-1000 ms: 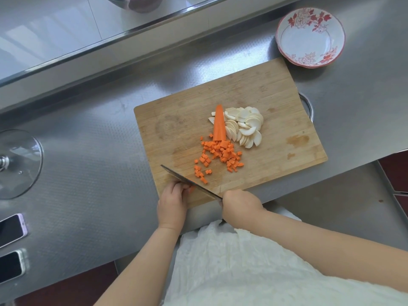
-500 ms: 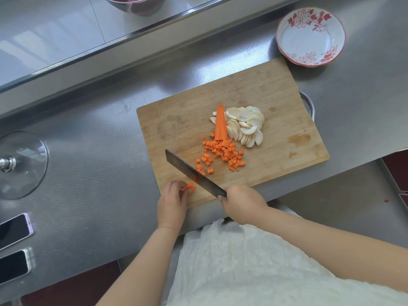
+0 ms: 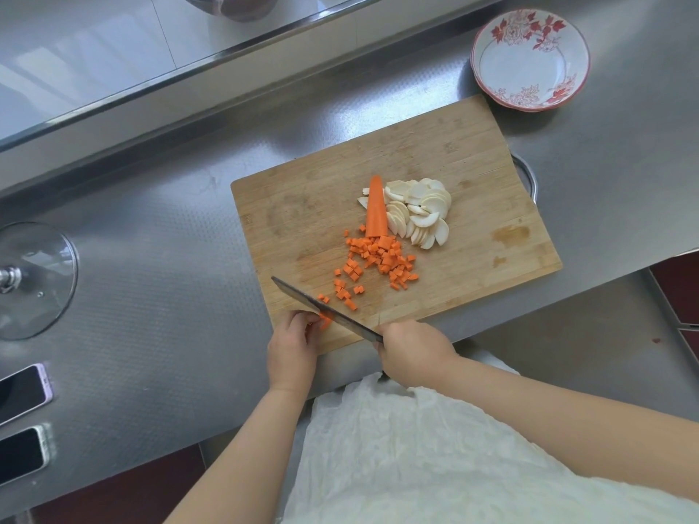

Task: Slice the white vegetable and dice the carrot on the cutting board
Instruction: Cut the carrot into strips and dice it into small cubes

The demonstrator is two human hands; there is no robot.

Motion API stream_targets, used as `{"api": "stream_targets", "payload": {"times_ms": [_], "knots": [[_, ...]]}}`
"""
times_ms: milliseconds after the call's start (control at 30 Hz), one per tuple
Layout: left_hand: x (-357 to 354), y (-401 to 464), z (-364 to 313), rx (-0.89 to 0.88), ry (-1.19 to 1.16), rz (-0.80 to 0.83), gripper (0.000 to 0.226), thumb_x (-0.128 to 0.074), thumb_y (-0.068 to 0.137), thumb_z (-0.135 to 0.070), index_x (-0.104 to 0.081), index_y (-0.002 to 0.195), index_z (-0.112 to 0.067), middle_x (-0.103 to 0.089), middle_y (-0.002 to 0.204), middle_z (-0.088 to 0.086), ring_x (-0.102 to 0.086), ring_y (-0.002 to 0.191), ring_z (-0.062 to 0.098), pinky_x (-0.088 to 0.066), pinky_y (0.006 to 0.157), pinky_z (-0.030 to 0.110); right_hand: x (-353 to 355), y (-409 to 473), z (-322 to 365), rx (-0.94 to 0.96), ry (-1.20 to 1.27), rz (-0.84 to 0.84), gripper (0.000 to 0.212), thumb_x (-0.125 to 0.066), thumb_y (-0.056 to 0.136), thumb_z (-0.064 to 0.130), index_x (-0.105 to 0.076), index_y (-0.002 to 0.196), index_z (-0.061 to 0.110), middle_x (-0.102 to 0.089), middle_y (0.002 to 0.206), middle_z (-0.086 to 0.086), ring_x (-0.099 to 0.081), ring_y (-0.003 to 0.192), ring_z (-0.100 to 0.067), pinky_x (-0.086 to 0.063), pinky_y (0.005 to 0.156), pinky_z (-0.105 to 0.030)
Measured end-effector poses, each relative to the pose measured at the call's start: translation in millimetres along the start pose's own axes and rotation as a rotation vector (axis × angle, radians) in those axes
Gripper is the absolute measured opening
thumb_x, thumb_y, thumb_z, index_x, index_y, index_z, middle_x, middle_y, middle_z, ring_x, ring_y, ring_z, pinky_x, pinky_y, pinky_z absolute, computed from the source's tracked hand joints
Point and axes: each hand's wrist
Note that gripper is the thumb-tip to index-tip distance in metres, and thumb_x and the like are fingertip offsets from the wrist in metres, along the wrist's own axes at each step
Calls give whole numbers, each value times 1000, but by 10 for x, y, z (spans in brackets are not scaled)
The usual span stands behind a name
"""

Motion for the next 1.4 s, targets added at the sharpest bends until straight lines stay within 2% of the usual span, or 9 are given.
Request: {"api": "stream_targets", "payload": {"times_ms": [333, 533, 600, 733, 833, 933, 1100, 1267, 1400], "knots": [[-13, 16, 50, -119, 99, -35, 4, -74, 81, -7, -71, 83, -5, -65, 90, 8, -63, 78, 29, -49, 61, 34, -34, 45, 81, -81, -67, 55, 19, -45, 96, 14, -60, 108, 11, -64, 104, -8, -61, 93, -26, -41, 63, -30], [20, -13, -21, -57, 10, -6, 4, -68, 88, -19, -69, 85, -16, -61, 90, -8, -58, 81, 11, -46, 69, 28, 43, 128, -57, -177, 278, 88, 31, -50, 96, 37, -59, 103, 8, -54, 73, -1, -58, 79, -25, -42, 64, -29], [38, -21, -20, -56, -11, -6, 6, -67, 89, -21, -69, 86, -17, -61, 91, -9, -57, 81, 9, -46, 70, 26, 47, 113, -69, -153, 281, 77, 33, -49, 97, 39, -60, 103, 9, -53, 70, 0, -56, 75, -23, -43, 62, -29], [57, -48, 0, -38, -47, -23, 8, -67, 89, -21, -66, 84, -14, -58, 89, -9, -56, 76, 8, -46, 67, 26, 29, 42, -54, -58, 163, 4, 31, -44, 99, 37, -62, 104, 12, -65, 84, -7, -62, 79, -25, -47, 62, -31], [62, -72, 14, -20, -25, -27, 9, -68, 88, -19, -65, 85, -10, -56, 88, -10, -57, 74, 10, -44, 66, 27, 38, 6, -24, 8, 97, -20, 31, -42, 100, 35, -63, 101, 12, -63, 82, -8, -60, 75, -26, -40, 53, -29], [36, -79, 60, -25, 7, -14, 7, -70, 86, -13, -66, 86, -7, -61, 89, -1, -61, 75, 19, -44, 66, 27, 19, -12, 19, 52, 17, -24, 29, -42, 99, 32, -64, 101, 13, -65, 89, -10, -60, 79, -29, -41, 58, -30], [9, -81, 95, -28, 24, -19, 6, -72, 84, -12, -67, 86, -8, -63, 90, 3, -64, 78, 25, -47, 66, 30, 10, -11, 46, 52, -44, -8, 25, -42, 99, 25, -63, 100, 12, -65, 94, -10, -48, 71, -26, -37, 58, -30], [2, -81, 98, -65, 53, -32, 4, -73, 82, -9, -70, 85, -7, -64, 87, 5, -63, 74, 27, -47, 64, 29, -9, 11, 86, 21, -78, 27, 17, -45, 96, 16, -61, 97, 11, -65, 96, -11, -49, 72, -26, -39, 59, -30], [-2, -89, 105, -109, 95, -37, 8, -74, 79, -3, -71, 85, -6, -65, 88, 7, -64, 73, 28, -48, 62, 31, -67, 3, 126, -22, -57, 66, 18, -45, 96, 14, -60, 104, 9, -64, 103, -11, -61, 91, -30, -41, 64, -30]]}}
Point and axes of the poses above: each hand's wrist, its own y-axis towards the middle knuckle, its own x-axis out of the back of the hand, z = x × y
